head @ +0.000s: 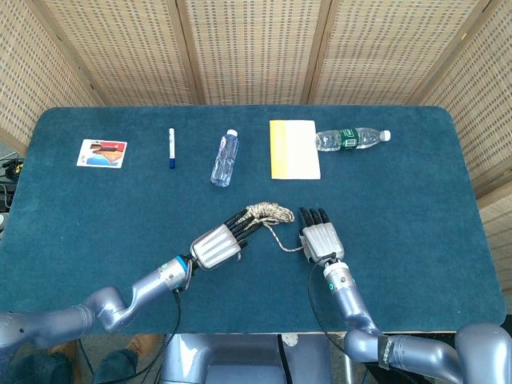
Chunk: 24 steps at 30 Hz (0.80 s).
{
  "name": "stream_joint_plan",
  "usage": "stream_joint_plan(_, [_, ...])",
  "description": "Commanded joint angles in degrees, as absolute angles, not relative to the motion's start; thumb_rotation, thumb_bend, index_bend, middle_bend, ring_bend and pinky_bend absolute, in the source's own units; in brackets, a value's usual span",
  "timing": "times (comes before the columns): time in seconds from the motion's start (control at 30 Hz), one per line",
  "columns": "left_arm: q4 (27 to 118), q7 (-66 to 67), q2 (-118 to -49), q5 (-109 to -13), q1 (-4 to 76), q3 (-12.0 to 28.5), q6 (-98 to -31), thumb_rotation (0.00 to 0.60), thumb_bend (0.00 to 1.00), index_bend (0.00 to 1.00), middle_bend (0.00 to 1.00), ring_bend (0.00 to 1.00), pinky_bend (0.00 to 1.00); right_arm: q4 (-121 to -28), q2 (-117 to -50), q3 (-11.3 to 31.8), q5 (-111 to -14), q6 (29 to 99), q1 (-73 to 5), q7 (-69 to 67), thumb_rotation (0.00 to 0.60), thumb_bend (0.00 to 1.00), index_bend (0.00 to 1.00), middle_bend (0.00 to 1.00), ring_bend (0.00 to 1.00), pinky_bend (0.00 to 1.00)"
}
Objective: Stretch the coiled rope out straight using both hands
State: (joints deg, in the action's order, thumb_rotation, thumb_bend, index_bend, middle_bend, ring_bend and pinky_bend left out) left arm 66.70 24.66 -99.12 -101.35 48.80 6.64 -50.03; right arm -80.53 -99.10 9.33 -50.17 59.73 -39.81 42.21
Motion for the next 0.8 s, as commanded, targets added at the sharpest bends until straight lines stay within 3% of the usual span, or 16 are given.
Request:
stream_joint_plan(0.03, [63.0,23.9,-101.9,-102.2,51.3,5.0,-48.6,0.600,0.24,0.48,0.00,0.00,0.00,-80.3,-99.0,9.2,-50.2,59.3,-40.0,42.0,0.600,0.43,0.63,0.00,0.00,0.00])
stream_joint_plan(0.4, [57.9,23.0,-106.0,-101.1,54.5,3.6,-48.1,0.600,0.26,0.51,0.00,0.00,0.00,-79.3,-98.7,9.2,-49.7,58.4,-40.5,40.7,0.600,0.43,0.64,0.00,0.00,0.00])
stream_joint_plan(0.8, [61.3,26.1,-103.7,-99.1,55.0,2.9,-48.4,0.600,0.29,0.52,0.00,0.00,0.00,-78.9,-98.6,9.1,-49.8,58.4,-40.7,39.5,0.600,0.43,0.64,0.00,0.00,0.00])
